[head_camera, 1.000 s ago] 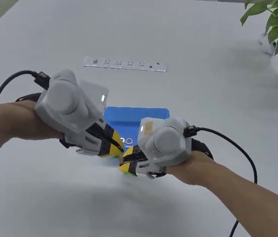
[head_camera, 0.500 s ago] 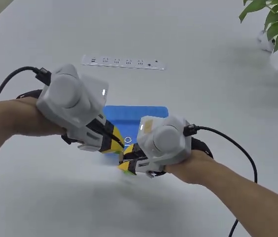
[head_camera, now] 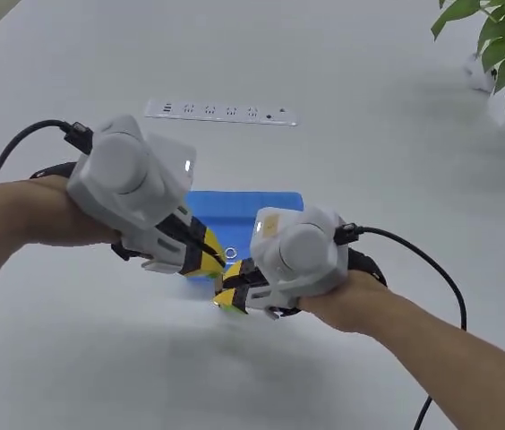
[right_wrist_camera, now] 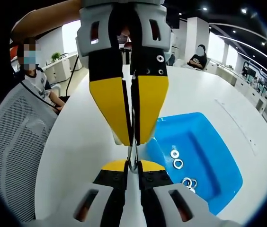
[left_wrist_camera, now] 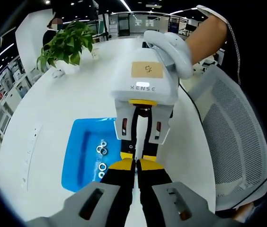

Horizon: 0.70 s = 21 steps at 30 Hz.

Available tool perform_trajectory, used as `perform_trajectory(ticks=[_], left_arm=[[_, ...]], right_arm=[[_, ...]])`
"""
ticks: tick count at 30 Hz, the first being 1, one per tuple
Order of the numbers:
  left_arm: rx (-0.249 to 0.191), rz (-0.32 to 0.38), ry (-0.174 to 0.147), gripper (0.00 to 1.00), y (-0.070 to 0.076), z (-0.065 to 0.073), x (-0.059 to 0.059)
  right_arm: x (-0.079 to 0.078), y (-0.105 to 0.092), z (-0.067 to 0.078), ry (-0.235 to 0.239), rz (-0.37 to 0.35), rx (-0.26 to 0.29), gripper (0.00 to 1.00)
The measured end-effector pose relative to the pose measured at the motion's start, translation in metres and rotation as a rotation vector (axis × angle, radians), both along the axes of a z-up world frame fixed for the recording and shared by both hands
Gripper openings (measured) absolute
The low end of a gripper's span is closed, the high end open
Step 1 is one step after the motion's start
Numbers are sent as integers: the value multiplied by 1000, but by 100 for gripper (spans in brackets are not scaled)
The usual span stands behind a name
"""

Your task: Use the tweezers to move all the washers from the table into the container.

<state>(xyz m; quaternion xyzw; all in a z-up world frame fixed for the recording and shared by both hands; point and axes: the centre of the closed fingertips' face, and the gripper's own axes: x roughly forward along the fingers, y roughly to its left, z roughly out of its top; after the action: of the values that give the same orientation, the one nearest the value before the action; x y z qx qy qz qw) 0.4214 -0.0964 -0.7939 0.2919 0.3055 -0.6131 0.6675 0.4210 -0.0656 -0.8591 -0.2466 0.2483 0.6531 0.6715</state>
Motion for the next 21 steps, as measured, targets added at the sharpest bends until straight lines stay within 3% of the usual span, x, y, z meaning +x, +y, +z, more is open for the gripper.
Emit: perform_trajectory(ticks=[21], left_arm=[[12, 0, -2, 5, 6, -3, -2]], right_arm=[[-1, 4, -1, -21, 30, 10, 11]])
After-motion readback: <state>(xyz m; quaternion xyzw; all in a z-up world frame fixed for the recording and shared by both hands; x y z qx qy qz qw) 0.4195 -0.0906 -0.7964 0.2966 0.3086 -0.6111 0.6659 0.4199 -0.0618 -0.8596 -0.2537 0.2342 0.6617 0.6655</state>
